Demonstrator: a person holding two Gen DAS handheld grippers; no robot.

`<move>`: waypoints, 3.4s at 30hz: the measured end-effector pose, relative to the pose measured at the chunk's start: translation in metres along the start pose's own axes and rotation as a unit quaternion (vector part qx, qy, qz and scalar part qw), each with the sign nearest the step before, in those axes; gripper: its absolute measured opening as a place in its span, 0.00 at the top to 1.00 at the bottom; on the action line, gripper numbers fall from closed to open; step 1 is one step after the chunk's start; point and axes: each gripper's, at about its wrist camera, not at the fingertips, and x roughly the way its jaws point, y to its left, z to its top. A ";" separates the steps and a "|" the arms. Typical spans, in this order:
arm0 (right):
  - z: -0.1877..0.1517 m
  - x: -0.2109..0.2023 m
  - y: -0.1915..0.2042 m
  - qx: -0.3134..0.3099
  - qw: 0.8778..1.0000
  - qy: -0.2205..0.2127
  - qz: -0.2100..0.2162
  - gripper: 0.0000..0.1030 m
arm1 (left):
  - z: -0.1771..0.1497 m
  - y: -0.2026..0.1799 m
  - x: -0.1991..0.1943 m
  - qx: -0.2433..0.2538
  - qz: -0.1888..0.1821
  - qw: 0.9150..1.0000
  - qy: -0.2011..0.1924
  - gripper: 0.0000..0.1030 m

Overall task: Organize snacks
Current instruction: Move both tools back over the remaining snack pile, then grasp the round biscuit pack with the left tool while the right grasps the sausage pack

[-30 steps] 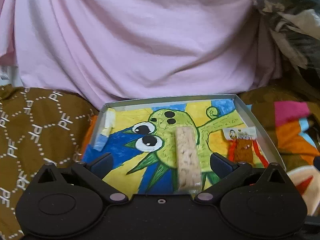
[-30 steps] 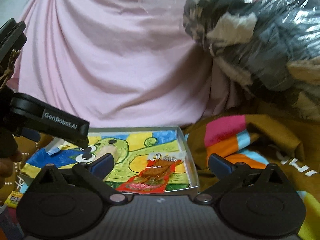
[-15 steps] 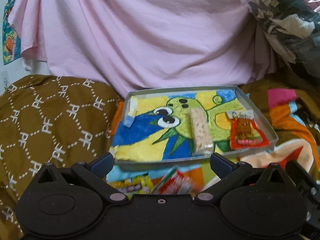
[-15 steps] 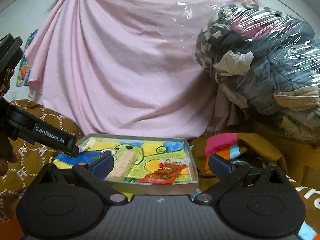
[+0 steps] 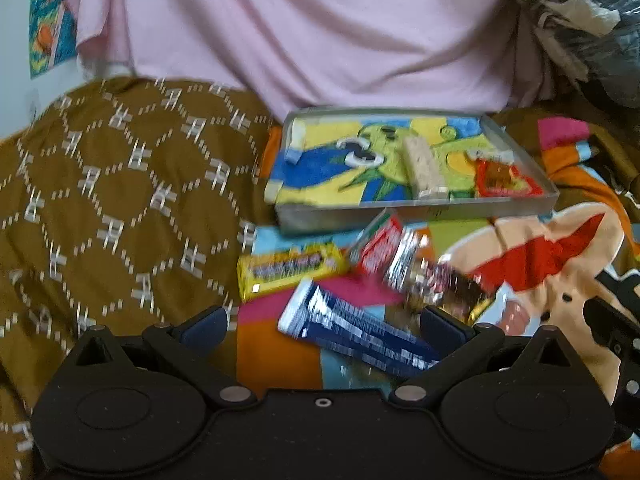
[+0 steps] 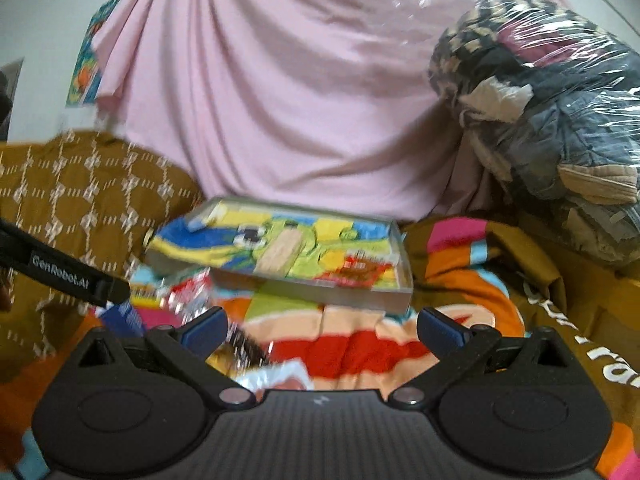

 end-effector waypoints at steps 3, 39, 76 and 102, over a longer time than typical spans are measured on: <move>-0.006 0.001 0.007 -0.023 0.999 0.024 0.008 0.00 | -0.011 0.004 -0.002 -0.014 0.001 1.000 0.013 0.01; -0.026 0.055 0.012 -0.059 0.982 0.172 0.061 0.00 | -0.041 -0.003 0.038 -0.093 0.003 0.990 0.106 0.01; -0.036 0.107 -0.005 -0.079 0.969 0.163 0.167 0.16 | -0.024 -0.023 0.091 -0.208 -0.008 0.969 0.133 0.32; -0.047 0.109 0.028 -0.132 0.961 0.163 0.179 0.24 | -0.041 -0.009 0.075 -0.221 -0.023 0.970 0.101 0.55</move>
